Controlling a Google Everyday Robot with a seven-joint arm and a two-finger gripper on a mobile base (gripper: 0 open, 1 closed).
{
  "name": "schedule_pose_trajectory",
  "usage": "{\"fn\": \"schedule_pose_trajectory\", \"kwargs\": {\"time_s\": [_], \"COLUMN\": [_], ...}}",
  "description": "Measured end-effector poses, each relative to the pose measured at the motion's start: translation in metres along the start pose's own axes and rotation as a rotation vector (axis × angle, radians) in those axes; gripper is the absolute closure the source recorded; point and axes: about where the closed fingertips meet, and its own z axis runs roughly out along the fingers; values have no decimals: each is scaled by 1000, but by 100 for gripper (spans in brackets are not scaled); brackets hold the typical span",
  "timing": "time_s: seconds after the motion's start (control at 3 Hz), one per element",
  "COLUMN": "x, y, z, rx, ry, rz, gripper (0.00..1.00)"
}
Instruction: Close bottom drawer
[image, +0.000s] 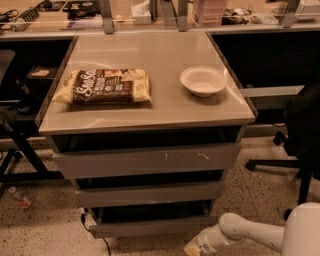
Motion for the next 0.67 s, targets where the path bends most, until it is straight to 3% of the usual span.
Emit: {"fn": "schedule_pose_trajectory", "kwargs": {"time_s": [0.33,0.67], "x": [-13,-29], "y": [-6,-15], "z": [7,15], "rx": [2,9], "ry": [-8,-8], "rz": [-24,-53], "gripper": [100,100]}}
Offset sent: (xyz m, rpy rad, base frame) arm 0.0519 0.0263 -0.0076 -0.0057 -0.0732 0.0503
